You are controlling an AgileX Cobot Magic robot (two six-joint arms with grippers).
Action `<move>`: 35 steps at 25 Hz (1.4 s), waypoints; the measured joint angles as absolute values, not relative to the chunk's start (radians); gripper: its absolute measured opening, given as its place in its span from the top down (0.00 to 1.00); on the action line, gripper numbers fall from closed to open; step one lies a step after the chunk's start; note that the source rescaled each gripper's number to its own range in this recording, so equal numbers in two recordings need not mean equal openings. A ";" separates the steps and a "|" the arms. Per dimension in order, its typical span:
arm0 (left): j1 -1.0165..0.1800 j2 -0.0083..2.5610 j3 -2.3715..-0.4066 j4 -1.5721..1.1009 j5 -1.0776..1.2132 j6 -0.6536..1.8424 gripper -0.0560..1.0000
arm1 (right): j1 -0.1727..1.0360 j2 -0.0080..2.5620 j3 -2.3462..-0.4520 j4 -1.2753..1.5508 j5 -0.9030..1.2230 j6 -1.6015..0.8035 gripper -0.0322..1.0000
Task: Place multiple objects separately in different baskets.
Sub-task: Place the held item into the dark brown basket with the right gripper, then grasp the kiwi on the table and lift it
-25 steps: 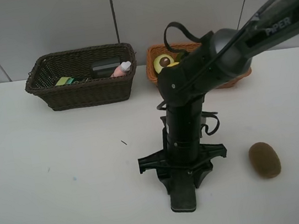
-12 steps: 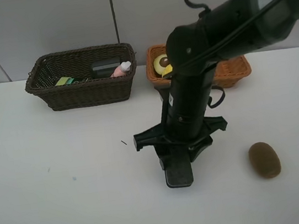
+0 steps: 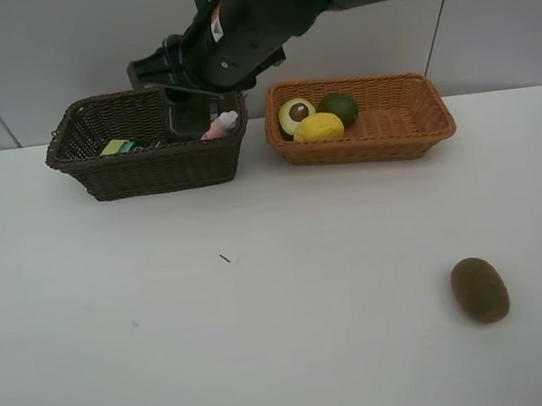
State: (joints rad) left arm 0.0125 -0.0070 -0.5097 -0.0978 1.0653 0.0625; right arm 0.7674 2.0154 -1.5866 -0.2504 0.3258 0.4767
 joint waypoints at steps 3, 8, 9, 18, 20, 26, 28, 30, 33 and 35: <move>0.028 -0.007 -0.510 -0.098 1.065 0.062 0.01 | 0.742 2.141 -1.722 -0.250 0.204 0.477 0.58; 0.039 -0.007 -0.510 -0.098 1.065 0.062 0.01 | 0.734 2.313 -1.910 -0.251 0.181 0.477 0.58; 0.039 -0.007 -0.510 -0.098 1.065 0.062 0.01 | 0.733 2.332 -1.936 -0.251 0.199 0.477 0.58; 0.041 -0.007 -0.510 -0.098 1.065 0.062 0.01 | 0.729 2.361 -1.976 -0.277 0.330 0.477 0.04; 0.041 -0.007 -0.510 -0.098 1.065 0.062 0.01 | 0.729 2.347 -1.976 -0.277 0.391 0.477 0.02; 0.041 -0.007 -0.510 -0.098 1.065 0.062 0.01 | 0.726 2.203 -1.976 -0.288 0.771 0.477 0.02; 0.041 -0.007 -0.510 -0.098 1.065 0.062 0.01 | 0.714 2.155 -1.981 -0.298 0.991 0.471 0.02; 0.041 -0.007 -0.510 -0.098 1.065 0.062 0.01 | 0.680 2.121 -1.984 -0.301 1.151 0.424 0.02; 0.041 -0.007 -0.510 -0.098 1.065 0.062 0.01 | 0.614 2.081 -1.938 -0.234 1.205 0.360 0.02; 0.041 -0.007 -0.510 -0.098 1.065 0.062 0.01 | 0.573 2.052 -1.880 -0.165 1.214 0.330 0.02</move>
